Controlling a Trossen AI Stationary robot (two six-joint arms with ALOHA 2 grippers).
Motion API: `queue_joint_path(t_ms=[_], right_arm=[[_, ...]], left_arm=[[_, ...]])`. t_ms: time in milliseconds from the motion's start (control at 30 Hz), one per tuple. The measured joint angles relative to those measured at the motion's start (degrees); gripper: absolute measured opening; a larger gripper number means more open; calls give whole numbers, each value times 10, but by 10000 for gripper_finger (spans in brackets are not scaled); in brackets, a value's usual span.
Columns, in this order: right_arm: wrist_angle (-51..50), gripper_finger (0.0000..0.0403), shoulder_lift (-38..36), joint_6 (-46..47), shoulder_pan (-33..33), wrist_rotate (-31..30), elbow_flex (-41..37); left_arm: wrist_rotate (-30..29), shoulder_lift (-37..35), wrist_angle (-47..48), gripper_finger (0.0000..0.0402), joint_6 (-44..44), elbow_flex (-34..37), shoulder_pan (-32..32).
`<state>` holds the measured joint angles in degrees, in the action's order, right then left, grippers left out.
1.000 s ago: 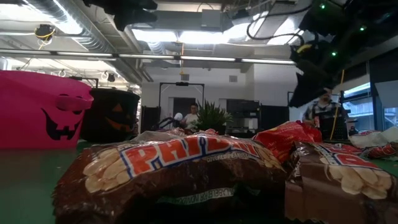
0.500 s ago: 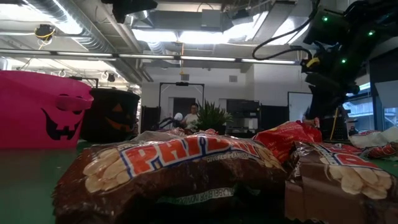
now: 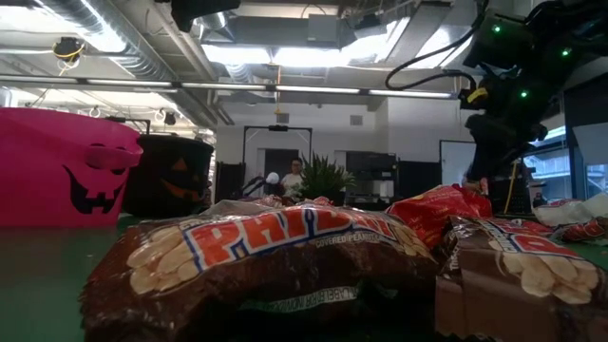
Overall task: Sort candy
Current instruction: Put the brown chocolate into the black bucket
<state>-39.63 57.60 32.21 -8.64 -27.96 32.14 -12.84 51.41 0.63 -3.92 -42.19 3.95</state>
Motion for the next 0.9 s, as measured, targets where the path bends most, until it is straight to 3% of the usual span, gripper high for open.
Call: queue_joint_path(t_ms=[267, 433, 633, 800, 900], right_arm=[[6, 234, 0, -7, 0, 0, 0], [81, 234, 0, -23, -6, 3, -46], [151, 234, 0, -27, -76, 25, -113], [189, 234, 0, -52, -141, 37, -128], [226, 234, 0, -75, -183, 76, -129]], left_arm=[[-2, 0, -1, 195, 0, 0, 0], [-2, 0, 0, 195, 0, 0, 0], [-2, 0, 2, 195, 0, 0, 0], [-8, 0, 1, 195, 0, 0, 0], [-26, 0, 1, 195, 0, 0, 0]])
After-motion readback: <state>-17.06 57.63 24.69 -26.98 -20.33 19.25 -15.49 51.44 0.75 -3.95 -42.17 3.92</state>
